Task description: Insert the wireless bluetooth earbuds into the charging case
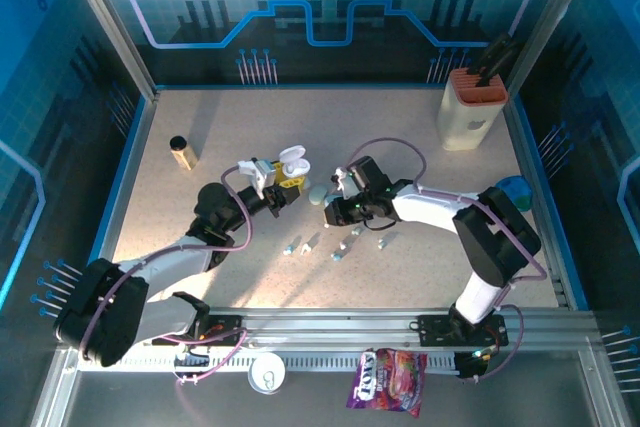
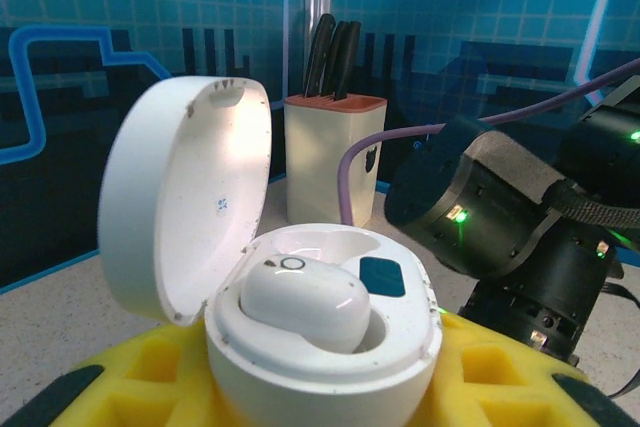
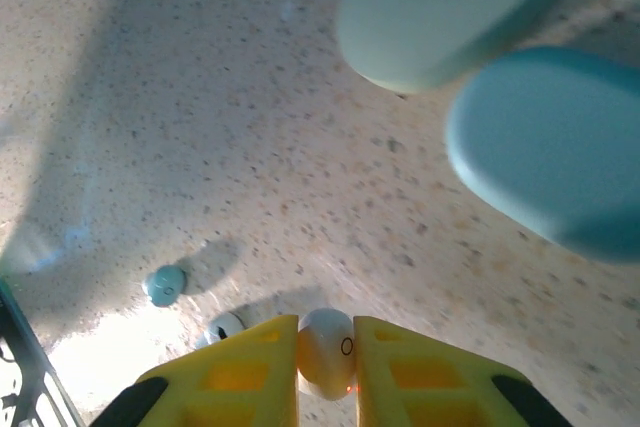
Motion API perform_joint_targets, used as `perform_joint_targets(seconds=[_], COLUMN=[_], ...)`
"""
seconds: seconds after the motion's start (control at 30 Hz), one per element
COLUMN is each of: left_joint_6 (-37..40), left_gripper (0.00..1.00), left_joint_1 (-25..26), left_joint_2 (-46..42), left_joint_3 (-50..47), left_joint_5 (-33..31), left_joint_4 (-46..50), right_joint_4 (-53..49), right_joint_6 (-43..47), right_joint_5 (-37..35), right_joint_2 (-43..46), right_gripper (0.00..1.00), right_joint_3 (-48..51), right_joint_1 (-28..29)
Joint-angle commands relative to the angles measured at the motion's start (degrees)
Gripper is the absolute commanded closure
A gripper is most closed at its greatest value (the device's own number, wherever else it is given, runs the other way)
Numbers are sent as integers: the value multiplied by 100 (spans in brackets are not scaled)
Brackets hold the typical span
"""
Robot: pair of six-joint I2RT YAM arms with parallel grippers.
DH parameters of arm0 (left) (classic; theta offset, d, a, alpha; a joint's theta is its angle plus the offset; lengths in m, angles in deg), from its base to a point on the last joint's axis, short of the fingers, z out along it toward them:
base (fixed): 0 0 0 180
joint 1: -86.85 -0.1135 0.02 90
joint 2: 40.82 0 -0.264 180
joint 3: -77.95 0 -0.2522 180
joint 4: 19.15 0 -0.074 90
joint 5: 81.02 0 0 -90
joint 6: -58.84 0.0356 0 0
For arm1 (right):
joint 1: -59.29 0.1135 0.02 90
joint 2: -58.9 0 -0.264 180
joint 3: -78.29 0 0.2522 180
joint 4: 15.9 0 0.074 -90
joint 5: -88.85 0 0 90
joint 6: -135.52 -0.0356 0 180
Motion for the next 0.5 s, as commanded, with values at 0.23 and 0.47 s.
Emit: perform_joint_targets(seconds=[0.23,0.47], left_joint_6=[318,639], left_gripper=[70,70], left_joint_1=[-53,-54], left_joint_2=[341,518], left_joint_3=[-173,-242], left_joint_5=[121,174], left_joint_4=[-57,271], right_joint_4=[-140,-504], right_joint_6=[214,610], right_joint_5=[-297,-489], right_joint_2=[625,1238], right_gripper=[82,82], right_joint_3=[510,348], right_joint_1=[-326,-346])
